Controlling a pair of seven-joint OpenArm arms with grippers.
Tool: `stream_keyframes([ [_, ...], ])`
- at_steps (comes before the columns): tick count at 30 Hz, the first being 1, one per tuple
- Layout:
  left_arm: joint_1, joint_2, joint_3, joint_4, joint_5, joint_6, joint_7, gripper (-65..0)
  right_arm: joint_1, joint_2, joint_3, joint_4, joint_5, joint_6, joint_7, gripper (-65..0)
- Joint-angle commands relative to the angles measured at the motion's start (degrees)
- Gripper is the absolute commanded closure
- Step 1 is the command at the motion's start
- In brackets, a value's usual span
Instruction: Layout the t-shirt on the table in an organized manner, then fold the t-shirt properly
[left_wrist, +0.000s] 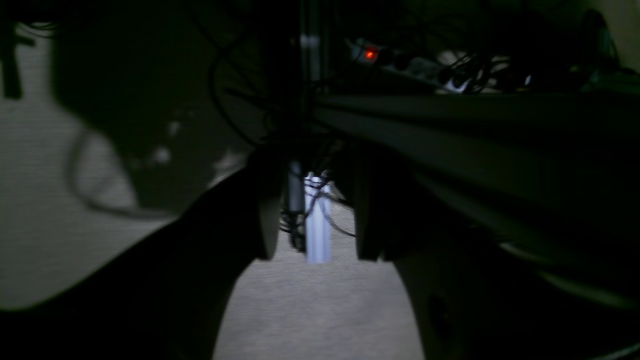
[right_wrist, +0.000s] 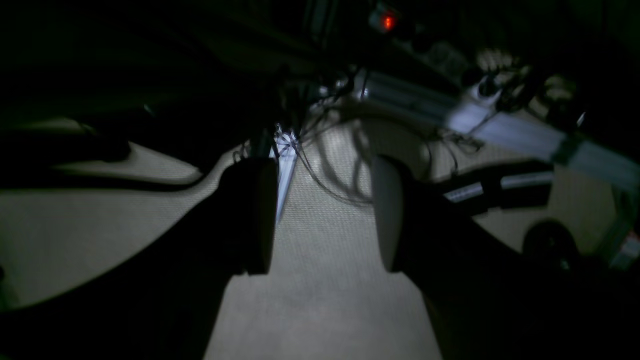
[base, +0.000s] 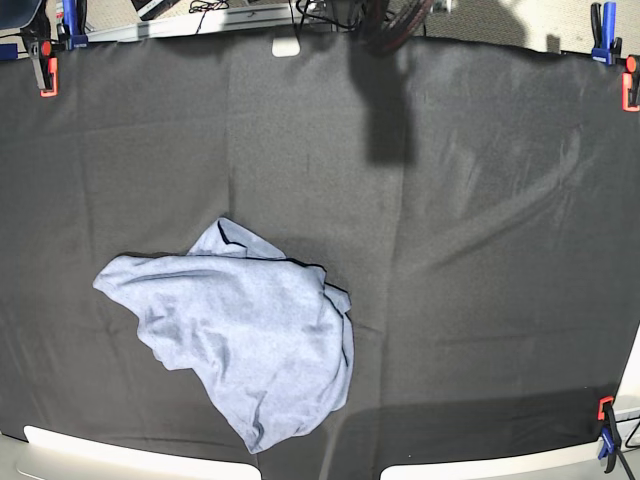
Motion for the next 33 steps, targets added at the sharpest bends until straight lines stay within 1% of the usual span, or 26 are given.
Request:
stream_keyframes([
  [1,1.5,-1.0,0.0,1.9,0.0,0.0,-0.9,-21.5,-1.3,0.1,-0.1,1.9,0.2,0.4,1.1,-30.3],
  [5,5.2,-2.9,0.0,7.4,0.0,0.0,0.8,-21.5,-4.7,0.9,-0.1,7.1,0.2,0.4,1.1,-30.3],
  [11,10.1,-4.9,0.0,13.9,-0.1,0.0,0.8,-21.5,-9.6,2.4,-0.1,14.9,1.2,0.6,1.1,-30.3],
  [15,12.7,-6.2,0.0,18.1,-0.1,0.0,0.9,-21.5,-13.0,4.9,-0.1,21.0,6.3,0.9,1.1,-30.3],
  [18,14.2,-7.4,0.0,21.4,-0.2,0.1,2.0,-21.5,-15.5,6.7,-0.1,25.7,6.4,0.9,1.1,-30.3],
  [22,16.0,-9.5,0.0,25.6,-3.5,0.1,3.5,-21.5,-18.6,9.1,-0.1,31.3,6.4,0.9,0.7,-30.3],
  [25,17.1,-10.8,0.0,28.3,-3.5,0.1,3.6,-21.5,-20.5,10.7,-0.1,34.6,6.4,0.9,0.6,-30.3],
  [28,18.4,-11.8,0.0,31.2,-3.5,0.8,3.8,-21.5,-22.0,12.0,-0.1,37.6,6.4,0.9,0.4,-30.3],
  [31,19.7,-12.6,0.0,34.1,-3.5,3.2,4.1,-21.5,-23.3,13.1,-0.1,40.8,6.4,0.9,-0.6,-30.3],
  [33,20.5,-13.1,0.0,36.2,-2.5,3.3,4.4,-21.5,-24.0,13.8,-0.1,43.1,6.4,0.9,-1.4,-30.3],
])
